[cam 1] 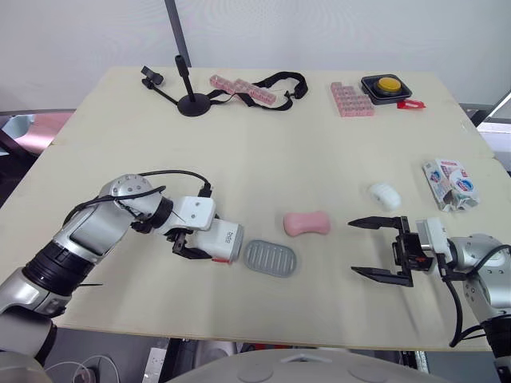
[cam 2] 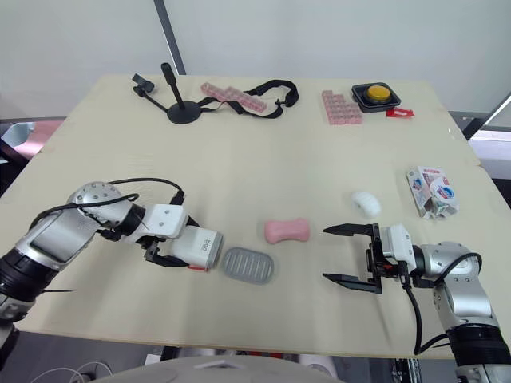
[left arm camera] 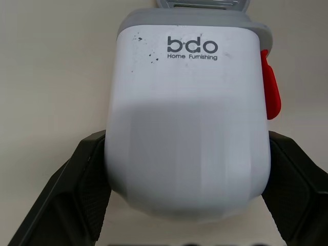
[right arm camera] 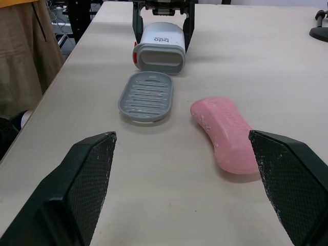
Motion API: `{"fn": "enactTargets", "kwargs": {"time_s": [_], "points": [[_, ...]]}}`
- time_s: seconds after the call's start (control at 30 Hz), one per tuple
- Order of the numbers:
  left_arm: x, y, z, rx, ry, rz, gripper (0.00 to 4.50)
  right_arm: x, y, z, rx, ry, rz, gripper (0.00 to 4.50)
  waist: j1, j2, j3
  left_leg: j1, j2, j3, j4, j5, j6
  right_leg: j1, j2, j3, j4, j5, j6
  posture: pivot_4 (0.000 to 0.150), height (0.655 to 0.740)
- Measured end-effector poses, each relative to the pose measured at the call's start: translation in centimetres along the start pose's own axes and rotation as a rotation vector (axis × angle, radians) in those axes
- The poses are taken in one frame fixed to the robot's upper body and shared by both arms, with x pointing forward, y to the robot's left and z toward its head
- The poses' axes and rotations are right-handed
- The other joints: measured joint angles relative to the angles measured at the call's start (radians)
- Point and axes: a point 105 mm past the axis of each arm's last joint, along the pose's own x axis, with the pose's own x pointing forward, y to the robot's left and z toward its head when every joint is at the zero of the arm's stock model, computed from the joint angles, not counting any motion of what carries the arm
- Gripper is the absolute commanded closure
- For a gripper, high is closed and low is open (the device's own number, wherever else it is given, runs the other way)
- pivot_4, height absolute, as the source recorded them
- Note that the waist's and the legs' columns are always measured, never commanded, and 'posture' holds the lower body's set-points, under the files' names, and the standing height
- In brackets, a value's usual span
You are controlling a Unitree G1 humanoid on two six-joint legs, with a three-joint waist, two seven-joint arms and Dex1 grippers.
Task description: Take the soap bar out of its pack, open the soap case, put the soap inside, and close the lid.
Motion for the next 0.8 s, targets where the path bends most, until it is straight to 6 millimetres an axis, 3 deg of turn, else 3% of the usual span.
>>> {"fn": "enactTargets", "kwargs": {"time_s": [0.3,0.37,0.8], "points": [[0.0,-0.1,-0.4,0.010,-0.018,-0.010,1.02,-0.2,0.1,-0.1,0.003,0.013,0.000,0.08,-0.001,0.000,0.000,0.000,0.000,0.000,0.000,0.000,0.000,0.000,0.000,0.000,0.000,0.000,0.000,0.150,0.7395],[0.1,-0.2,-0.4,0.007,-0.022,-0.012,0.01,-0.2,0.1,-0.1,0.002,0.014,-0.001,0.00,-0.001,0.000,0.000,0.000,0.000,0.000,0.000,0.000,0.000,0.000,0.000,0.000,0.000,0.000,0.000,0.150,0.7395],[0.1,-0.6,-1.4,-0.025,-0.015,-0.030,0.01,-0.2,-0.1,0.0,0.001,0.015,-0.005,0.00,-0.001,0.000,0.000,0.000,0.000,0.000,0.000,0.000,0.000,0.000,0.000,0.000,0.000,0.000,0.000,0.150,0.7395]]}}
